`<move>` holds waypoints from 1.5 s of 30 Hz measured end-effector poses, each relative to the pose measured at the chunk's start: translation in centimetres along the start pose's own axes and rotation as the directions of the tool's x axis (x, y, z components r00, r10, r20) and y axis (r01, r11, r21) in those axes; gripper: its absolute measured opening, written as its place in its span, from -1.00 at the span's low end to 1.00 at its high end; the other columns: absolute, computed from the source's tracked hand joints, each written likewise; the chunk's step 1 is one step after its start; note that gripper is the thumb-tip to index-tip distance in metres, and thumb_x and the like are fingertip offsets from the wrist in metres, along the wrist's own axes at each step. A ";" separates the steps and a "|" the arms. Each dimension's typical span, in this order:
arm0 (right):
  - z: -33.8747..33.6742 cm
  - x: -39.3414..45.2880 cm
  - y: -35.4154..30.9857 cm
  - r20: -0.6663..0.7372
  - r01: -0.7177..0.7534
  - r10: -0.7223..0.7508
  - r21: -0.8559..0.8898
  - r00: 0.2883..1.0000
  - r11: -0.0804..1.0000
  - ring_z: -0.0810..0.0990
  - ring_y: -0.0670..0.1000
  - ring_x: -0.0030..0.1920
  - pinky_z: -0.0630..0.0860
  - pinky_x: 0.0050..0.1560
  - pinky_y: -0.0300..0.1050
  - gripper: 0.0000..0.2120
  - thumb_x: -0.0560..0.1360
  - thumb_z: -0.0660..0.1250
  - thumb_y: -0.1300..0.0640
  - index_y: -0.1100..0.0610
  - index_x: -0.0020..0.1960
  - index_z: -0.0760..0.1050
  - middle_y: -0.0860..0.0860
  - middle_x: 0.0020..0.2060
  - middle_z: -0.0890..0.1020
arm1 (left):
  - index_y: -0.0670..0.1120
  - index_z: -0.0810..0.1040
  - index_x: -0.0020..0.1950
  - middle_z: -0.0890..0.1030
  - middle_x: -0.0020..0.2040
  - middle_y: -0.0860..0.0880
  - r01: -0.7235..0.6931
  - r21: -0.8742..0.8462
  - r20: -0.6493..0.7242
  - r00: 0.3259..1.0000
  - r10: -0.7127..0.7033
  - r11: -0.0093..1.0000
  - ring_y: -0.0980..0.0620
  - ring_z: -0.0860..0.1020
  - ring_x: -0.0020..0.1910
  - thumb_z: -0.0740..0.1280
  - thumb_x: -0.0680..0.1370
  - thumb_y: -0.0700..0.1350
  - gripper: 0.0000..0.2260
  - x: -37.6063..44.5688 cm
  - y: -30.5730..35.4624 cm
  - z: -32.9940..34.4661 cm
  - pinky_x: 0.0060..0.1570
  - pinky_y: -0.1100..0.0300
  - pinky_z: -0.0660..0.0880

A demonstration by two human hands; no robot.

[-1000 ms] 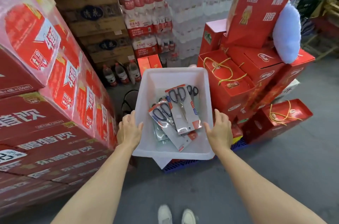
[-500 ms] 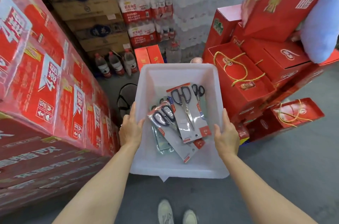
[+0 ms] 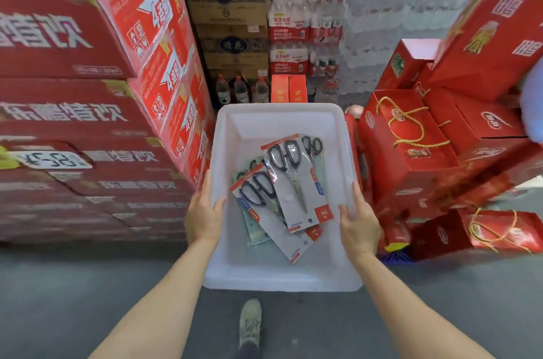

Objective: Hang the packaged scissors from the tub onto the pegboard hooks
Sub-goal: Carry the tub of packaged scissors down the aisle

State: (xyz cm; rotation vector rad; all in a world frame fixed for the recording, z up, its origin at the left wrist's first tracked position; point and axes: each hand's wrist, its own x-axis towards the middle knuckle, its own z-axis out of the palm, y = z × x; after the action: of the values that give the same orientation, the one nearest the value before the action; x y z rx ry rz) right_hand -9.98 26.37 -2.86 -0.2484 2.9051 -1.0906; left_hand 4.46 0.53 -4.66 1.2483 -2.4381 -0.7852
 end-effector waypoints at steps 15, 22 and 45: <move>1.9 -14.6 -0.5 0.448 0.288 -0.207 -0.120 0.870 0.950 0.52 0.05 -0.26 0.49 -0.20 -0.04 -0.42 0.62 0.20 0.04 -0.15 0.57 0.04 0.04 -0.08 0.53 | 0.21 0.11 0.57 0.56 0.27 -0.18 0.464 -0.132 -0.188 0.856 -0.481 0.876 -0.27 0.53 0.18 0.34 0.59 -0.12 -0.35 -23.8 -11.5 -7.7 0.08 -0.11 0.51; 8.4 -20.1 -7.8 0.592 0.451 -0.360 -0.008 0.721 0.892 0.52 0.06 -0.22 0.49 -0.17 -0.02 -0.40 0.63 0.17 0.04 -0.24 0.55 -0.03 0.02 -0.05 0.51 | 0.24 0.12 0.55 0.55 0.18 -0.20 0.657 -0.163 -0.312 0.673 -0.670 0.736 -0.26 0.56 0.10 0.33 0.59 -0.11 -0.37 -28.2 -18.2 -14.0 0.02 -0.03 0.47; 36.0 -28.8 -48.9 0.669 0.770 -0.711 0.332 0.215 0.545 0.55 0.17 0.14 0.49 0.07 0.03 -0.44 0.64 0.14 0.10 -0.07 0.58 0.02 0.11 0.30 0.49 | 0.29 0.05 0.54 0.54 0.23 -0.20 0.756 -0.412 -0.519 0.264 -0.813 0.509 -0.26 0.56 0.10 0.26 0.59 0.00 -0.40 -12.0 -42.8 -36.4 0.11 -0.13 0.50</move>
State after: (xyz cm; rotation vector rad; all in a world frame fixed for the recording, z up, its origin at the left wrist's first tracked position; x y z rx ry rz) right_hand 28.15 -28.74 1.24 -1.7940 1.9210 -0.5897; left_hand 57.00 -22.26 -0.48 2.2666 -1.0521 -0.4523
